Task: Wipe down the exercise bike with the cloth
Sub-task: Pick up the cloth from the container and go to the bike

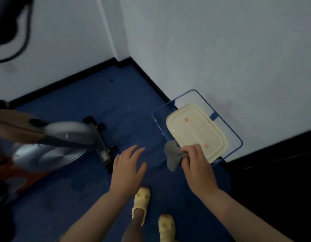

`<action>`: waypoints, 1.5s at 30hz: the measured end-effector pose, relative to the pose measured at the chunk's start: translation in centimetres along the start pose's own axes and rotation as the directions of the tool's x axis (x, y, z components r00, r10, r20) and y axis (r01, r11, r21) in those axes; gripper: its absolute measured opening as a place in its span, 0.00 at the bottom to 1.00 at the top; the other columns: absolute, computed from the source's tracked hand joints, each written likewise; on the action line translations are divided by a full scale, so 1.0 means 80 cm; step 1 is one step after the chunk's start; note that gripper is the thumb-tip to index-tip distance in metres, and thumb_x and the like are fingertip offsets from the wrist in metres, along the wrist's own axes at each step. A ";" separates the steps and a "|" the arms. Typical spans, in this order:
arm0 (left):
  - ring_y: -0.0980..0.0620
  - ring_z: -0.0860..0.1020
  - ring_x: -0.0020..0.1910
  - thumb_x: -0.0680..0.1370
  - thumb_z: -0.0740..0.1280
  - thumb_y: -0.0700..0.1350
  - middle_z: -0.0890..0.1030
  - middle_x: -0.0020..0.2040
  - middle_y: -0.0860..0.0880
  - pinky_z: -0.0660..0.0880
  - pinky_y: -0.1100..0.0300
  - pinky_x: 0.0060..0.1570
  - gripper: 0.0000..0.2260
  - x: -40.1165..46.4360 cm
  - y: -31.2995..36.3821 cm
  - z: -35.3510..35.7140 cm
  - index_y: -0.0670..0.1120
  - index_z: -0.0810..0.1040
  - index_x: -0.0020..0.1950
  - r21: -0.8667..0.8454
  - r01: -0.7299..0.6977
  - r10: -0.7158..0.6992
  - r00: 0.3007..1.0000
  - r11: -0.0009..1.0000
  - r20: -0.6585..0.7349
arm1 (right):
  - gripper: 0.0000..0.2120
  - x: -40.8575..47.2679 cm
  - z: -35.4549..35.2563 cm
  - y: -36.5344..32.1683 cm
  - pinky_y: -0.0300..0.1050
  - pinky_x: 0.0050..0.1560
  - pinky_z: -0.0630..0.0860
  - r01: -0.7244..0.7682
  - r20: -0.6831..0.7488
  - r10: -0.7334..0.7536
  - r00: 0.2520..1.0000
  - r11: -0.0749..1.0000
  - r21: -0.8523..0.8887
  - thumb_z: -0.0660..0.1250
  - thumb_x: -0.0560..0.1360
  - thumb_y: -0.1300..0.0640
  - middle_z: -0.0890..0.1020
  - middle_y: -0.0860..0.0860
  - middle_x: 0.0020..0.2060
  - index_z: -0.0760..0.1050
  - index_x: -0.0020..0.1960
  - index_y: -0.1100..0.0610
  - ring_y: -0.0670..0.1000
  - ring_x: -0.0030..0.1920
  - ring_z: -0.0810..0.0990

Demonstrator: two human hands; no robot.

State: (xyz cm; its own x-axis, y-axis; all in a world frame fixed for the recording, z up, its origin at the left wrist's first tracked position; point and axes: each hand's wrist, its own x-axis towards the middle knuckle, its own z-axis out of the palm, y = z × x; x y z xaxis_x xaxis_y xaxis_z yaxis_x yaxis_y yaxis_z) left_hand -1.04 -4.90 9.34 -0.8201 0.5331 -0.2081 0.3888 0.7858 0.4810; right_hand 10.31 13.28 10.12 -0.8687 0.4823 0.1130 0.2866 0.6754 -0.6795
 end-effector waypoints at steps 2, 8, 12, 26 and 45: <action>0.51 0.63 0.73 0.80 0.64 0.49 0.65 0.75 0.53 0.57 0.49 0.73 0.21 -0.032 0.000 -0.017 0.53 0.68 0.73 -0.047 0.059 -0.062 0.995 0.997 -0.079 | 0.07 -0.002 -0.004 -0.030 0.39 0.46 0.75 0.067 0.017 -0.069 0.998 0.996 0.055 0.62 0.79 0.64 0.71 0.46 0.49 0.74 0.55 0.57 0.46 0.46 0.75; 0.55 0.59 0.74 0.81 0.61 0.52 0.60 0.76 0.56 0.53 0.52 0.75 0.22 -0.136 -0.037 -0.067 0.57 0.63 0.75 -0.074 0.212 -0.223 0.949 0.974 -0.221 | 0.11 -0.023 0.011 -0.115 0.25 0.51 0.68 0.160 0.181 -0.194 0.964 0.969 0.188 0.67 0.77 0.60 0.78 0.46 0.50 0.76 0.60 0.55 0.40 0.49 0.75; 0.57 0.56 0.75 0.81 0.60 0.52 0.58 0.76 0.57 0.49 0.54 0.76 0.22 -0.209 -0.085 -0.099 0.57 0.62 0.75 -0.100 0.341 -0.355 0.879 0.935 -0.319 | 0.07 -0.041 0.043 -0.179 0.31 0.49 0.73 0.280 0.286 -0.333 0.899 0.937 0.211 0.69 0.76 0.60 0.77 0.43 0.46 0.80 0.54 0.55 0.41 0.46 0.77; 0.58 0.55 0.75 0.81 0.57 0.55 0.56 0.77 0.59 0.46 0.55 0.76 0.23 -0.490 -0.320 -0.187 0.60 0.58 0.76 -0.126 0.552 -0.543 0.709 0.824 -0.449 | 0.06 -0.220 0.226 -0.446 0.29 0.49 0.71 0.474 0.378 -0.593 0.711 0.801 0.364 0.69 0.76 0.62 0.77 0.41 0.46 0.79 0.48 0.52 0.39 0.49 0.76; 0.57 0.57 0.74 0.81 0.58 0.54 0.58 0.76 0.59 0.48 0.58 0.75 0.23 -0.629 -0.671 -0.330 0.59 0.59 0.76 -0.198 0.632 -0.646 0.632 0.749 -0.428 | 0.07 -0.313 0.526 -0.746 0.34 0.50 0.72 0.593 0.431 -0.697 0.573 0.716 0.369 0.69 0.76 0.62 0.76 0.42 0.46 0.79 0.49 0.51 0.41 0.49 0.76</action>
State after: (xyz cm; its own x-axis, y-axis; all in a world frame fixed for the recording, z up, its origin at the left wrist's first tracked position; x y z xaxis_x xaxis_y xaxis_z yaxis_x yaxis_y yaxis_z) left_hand 8.28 -82.21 16.43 -0.9492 -0.3050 -0.0776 -0.3100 0.8636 0.3977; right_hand -2.03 -62.64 17.33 -0.8716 -0.4348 0.2262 -0.4592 0.5633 -0.6869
